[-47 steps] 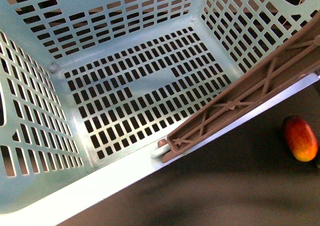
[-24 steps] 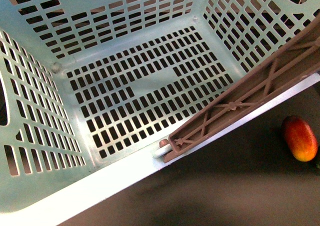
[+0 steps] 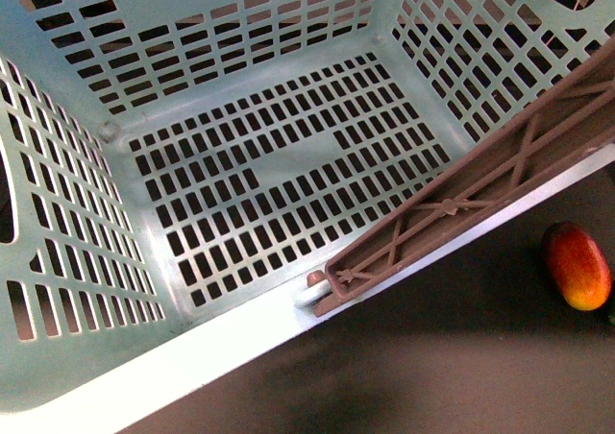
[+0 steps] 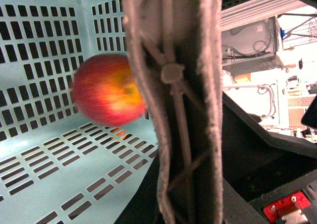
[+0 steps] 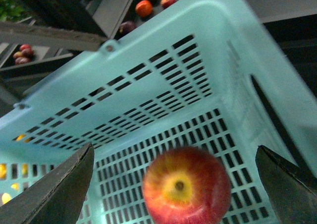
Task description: Pick apple with right arm and hold basket with left
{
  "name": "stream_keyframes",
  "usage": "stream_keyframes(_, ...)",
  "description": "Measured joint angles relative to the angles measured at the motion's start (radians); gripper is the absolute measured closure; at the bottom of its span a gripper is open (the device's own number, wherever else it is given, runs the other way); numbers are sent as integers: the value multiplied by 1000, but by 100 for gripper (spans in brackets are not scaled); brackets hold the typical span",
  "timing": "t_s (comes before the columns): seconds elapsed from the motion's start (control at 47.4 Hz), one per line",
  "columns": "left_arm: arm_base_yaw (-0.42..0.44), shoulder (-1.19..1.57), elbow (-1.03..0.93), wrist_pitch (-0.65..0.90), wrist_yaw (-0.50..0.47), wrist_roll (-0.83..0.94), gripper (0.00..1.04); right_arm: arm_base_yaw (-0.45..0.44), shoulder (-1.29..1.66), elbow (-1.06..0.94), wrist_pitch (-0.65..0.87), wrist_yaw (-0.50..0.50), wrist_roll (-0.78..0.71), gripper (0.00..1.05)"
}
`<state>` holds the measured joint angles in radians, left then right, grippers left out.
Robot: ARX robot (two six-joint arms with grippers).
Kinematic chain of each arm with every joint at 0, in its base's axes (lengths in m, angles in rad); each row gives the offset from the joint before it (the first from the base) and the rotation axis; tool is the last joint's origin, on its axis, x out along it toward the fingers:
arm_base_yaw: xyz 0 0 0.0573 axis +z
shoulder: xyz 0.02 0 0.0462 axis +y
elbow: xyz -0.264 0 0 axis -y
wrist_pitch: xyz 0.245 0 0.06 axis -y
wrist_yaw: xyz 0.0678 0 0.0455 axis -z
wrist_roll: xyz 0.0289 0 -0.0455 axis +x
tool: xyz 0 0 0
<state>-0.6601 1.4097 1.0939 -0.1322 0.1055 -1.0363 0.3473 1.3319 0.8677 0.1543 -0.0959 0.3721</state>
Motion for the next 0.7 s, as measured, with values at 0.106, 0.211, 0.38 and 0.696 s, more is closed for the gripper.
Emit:
stream_keyframes(0.106, 0, 0, -1, -2, -2, 10, 98, -27, -41, -36, 29, 119, 1, 9)
stream_keyframes(0.211, 0, 0, 0, -3, 9, -10, 98, -71, -102, -91, 72, 293, -14, 9)
stream_keyframes(0.38, 2, 0, 0, -3, -3, -1, 98, -151, -198, -251, 319, 305, -172, 24)
stream_keyframes(0.696, 1, 0, 0, -3, 1, -4, 98, -225, -368, -546, 479, 214, -351, 78)
